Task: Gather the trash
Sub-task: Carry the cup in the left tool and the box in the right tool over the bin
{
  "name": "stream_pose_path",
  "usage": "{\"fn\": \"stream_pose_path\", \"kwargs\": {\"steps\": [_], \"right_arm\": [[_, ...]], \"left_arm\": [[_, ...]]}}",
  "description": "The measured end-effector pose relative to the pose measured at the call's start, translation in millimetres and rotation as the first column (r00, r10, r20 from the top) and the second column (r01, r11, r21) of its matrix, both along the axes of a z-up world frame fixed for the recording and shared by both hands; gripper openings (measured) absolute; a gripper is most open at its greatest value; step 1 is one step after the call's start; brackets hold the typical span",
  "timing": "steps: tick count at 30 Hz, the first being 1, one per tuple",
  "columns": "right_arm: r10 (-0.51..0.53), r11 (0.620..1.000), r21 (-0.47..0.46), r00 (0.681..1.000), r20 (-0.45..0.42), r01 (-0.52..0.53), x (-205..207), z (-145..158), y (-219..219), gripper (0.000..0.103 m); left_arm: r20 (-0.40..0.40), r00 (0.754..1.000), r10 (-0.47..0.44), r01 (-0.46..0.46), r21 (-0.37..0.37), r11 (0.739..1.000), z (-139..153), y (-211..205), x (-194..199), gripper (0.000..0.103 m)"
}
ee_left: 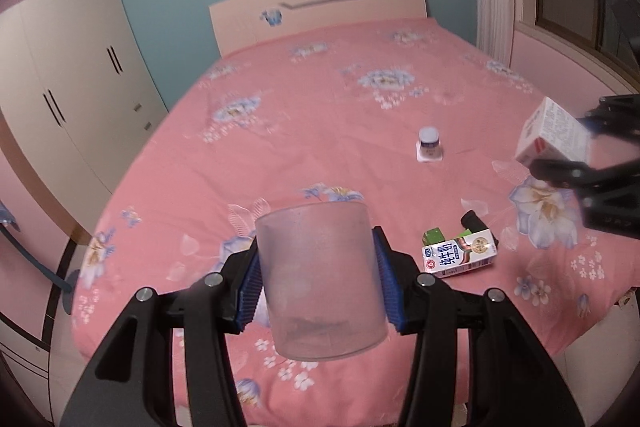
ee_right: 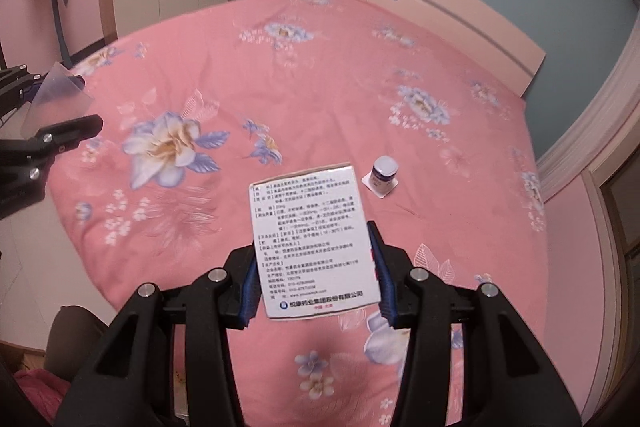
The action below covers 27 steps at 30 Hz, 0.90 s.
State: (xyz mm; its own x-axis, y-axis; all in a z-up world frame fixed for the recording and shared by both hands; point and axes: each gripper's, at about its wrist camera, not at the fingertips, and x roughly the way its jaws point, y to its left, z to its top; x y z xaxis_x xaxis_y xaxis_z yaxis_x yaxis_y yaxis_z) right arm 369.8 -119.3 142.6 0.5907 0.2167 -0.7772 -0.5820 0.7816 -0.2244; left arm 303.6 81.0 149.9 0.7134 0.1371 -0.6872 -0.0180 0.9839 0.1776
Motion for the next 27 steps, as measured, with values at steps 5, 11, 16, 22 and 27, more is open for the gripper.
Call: {"fn": "stream_pose_path", "kwargs": {"steps": [5, 11, 16, 22, 27], "right_arm": [[-0.018, 0.999, 0.034, 0.999, 0.03, 0.017, -43, 29, -12, 0.047], [-0.033, 0.997, 0.071, 0.998, 0.046, 0.03, -84, 46, -24, 0.047], [-0.035, 0.996, 0.09, 0.998, 0.053, 0.03, -115, 50, -31, 0.047], [-0.014, 0.996, 0.093, 0.999, 0.031, 0.011, -146, 35, -32, 0.047], [-0.02, 0.996, 0.087, 1.0, -0.001, 0.02, -160, 8, -34, 0.047]], "left_arm": [[0.041, 0.999, -0.008, 0.007, 0.018, 1.0, 24, -1, -41, 0.052], [0.058, 0.998, -0.02, 0.019, 0.023, 1.0, 32, -6, -78, 0.052], [0.06, 0.998, -0.026, 0.026, 0.002, 1.0, 30, -7, -103, 0.052], [0.031, 0.999, -0.04, 0.041, -0.019, 0.999, 8, -11, -127, 0.052], [-0.008, 0.999, -0.052, 0.052, -0.036, 0.998, -16, -13, -138, 0.052]]}}
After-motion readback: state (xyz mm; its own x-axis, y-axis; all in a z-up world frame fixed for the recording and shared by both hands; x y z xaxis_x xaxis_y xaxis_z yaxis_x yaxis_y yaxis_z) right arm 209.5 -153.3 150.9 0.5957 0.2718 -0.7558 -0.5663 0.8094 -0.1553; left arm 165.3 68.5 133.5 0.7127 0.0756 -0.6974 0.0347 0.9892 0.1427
